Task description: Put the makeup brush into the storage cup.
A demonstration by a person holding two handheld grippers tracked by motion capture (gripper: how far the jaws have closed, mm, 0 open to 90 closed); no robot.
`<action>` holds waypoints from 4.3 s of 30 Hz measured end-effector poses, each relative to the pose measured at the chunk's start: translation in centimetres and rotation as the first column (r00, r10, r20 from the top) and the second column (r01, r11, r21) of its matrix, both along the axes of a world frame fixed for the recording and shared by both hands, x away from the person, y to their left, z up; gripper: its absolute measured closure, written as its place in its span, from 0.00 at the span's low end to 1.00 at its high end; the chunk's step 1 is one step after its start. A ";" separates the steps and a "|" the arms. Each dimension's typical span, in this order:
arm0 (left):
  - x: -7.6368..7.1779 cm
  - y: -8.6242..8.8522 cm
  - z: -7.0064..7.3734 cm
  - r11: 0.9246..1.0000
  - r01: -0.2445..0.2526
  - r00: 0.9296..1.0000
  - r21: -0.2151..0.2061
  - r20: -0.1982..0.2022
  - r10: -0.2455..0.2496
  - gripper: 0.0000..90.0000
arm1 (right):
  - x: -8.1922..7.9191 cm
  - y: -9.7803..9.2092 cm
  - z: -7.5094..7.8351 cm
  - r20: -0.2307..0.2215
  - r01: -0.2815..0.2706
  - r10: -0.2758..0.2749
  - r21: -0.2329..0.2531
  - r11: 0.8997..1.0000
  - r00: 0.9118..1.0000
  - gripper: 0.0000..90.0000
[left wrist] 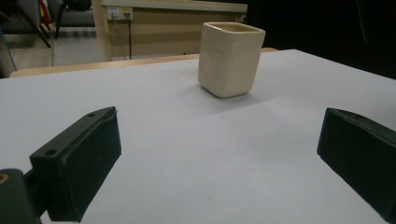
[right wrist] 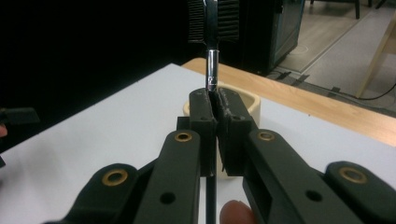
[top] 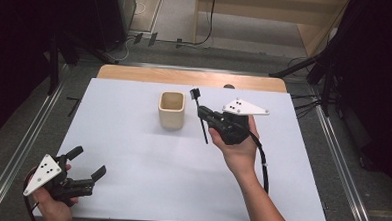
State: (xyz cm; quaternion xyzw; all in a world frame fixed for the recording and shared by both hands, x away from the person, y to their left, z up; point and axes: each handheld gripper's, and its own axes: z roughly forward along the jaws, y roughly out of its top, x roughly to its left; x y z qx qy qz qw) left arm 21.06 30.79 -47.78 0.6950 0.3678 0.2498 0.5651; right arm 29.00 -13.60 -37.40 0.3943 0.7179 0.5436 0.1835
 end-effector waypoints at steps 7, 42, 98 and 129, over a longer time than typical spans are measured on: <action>0.0 0.1 0.1 1.000 0.000 1.000 -0.002 0.003 0.000 0.00 | 0.7 0.3 0.3 0.012 0.013 -0.013 0.021 1.000 1.000 0.97; 0.0 0.0 0.1 1.000 0.003 1.000 -0.006 0.003 -0.003 0.00 | 4.7 2.7 1.9 0.120 0.021 -0.033 0.103 0.994 0.992 0.97; -0.1 0.4 0.2 1.000 -0.004 1.000 -0.015 0.008 0.004 0.00 | 11.2 7.6 -2.3 0.145 0.076 -0.090 0.096 0.992 0.985 0.97; -0.1 0.3 0.2 1.000 -0.001 1.000 -0.007 0.009 0.001 0.00 | 10.2 5.9 -6.4 0.056 0.082 -0.088 0.101 0.991 0.995 0.64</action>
